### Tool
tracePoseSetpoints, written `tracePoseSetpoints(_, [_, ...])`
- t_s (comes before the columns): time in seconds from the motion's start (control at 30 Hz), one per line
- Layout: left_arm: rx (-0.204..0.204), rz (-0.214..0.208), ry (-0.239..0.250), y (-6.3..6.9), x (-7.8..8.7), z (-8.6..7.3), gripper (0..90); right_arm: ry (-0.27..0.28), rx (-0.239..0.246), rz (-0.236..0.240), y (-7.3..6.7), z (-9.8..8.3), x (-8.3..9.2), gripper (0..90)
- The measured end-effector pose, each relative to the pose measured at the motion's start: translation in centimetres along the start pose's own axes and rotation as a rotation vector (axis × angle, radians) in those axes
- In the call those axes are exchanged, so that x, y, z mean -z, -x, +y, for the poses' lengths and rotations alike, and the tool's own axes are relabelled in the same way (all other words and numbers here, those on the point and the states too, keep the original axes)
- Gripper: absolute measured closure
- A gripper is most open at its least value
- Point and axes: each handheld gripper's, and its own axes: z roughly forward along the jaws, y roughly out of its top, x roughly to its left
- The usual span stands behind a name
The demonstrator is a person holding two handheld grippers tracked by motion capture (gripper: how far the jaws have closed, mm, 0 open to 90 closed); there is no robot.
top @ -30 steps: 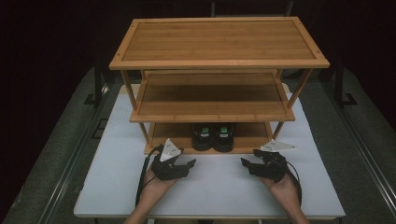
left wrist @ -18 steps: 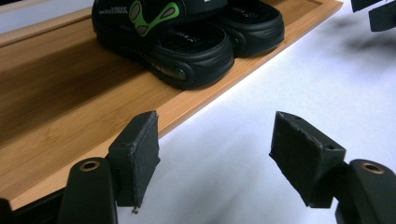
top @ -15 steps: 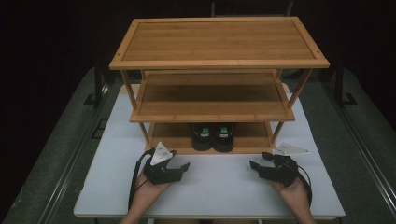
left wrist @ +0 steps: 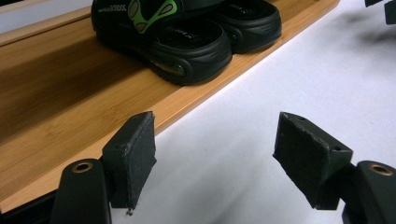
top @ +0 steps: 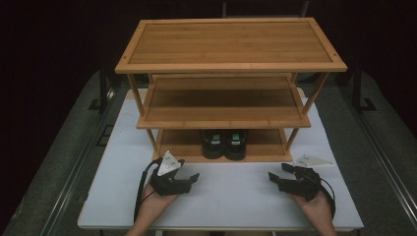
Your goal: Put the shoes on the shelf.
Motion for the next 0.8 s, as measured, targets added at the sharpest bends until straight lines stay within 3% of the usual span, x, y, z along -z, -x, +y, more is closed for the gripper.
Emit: tracePoseSetpoints(0.8, [0.018,0.026,-0.018,-1.3,2.1,-2.1,26.2,0.008,-0.028,-0.011,1.3,-2.6,2.8,31.4])
